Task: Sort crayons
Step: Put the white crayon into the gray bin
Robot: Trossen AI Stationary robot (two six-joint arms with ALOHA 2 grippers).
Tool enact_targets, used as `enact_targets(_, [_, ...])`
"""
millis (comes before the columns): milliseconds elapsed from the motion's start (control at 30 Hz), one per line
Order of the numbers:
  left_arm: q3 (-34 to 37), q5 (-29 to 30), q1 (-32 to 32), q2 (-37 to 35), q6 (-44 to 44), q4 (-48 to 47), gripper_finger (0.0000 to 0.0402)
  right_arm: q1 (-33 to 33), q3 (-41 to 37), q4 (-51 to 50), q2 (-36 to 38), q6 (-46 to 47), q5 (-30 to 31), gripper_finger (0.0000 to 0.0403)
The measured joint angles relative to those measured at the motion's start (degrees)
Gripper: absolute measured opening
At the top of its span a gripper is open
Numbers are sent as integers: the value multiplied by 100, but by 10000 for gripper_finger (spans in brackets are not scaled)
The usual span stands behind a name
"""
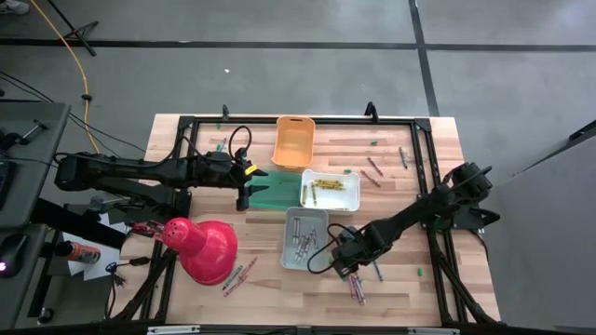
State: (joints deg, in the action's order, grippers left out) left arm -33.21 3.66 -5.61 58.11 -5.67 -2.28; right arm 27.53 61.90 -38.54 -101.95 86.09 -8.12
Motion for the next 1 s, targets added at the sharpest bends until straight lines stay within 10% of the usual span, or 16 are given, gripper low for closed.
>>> enact_targets(467, [2,0,2,0,-7,9,170,0,-63,-87,-328,33,-252,150])
enact_targets(800, [2,0,0,0,7,2,170,-15,-63,-323,-536,-271,-198,20])
enact_targets(1000, [2,-2,0,0,8,0,170,-15,-65,-322,-536,-425,-140,19])
